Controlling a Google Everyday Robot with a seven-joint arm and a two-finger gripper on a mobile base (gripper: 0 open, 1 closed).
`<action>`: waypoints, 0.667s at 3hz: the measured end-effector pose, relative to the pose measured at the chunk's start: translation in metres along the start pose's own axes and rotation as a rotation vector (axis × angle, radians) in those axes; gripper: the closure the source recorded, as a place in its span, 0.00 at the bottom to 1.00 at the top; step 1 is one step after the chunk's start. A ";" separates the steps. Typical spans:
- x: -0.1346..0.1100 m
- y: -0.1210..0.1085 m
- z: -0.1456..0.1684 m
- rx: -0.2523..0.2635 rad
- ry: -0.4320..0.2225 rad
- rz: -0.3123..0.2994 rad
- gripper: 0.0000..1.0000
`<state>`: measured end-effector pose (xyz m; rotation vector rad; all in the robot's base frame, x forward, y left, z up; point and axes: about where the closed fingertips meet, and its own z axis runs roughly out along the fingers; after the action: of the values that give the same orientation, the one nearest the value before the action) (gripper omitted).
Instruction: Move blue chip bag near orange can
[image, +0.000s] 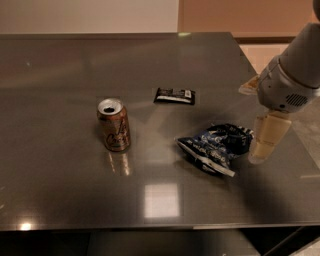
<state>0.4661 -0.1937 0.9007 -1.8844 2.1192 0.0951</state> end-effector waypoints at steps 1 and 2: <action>0.000 0.005 0.019 -0.043 -0.007 -0.032 0.00; 0.001 0.008 0.033 -0.069 -0.001 -0.061 0.00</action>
Offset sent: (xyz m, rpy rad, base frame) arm -0.0028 0.0107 -0.0491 -0.0129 0.0785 0.1136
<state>0.4640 -0.1849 0.8681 -1.9852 2.0813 0.1583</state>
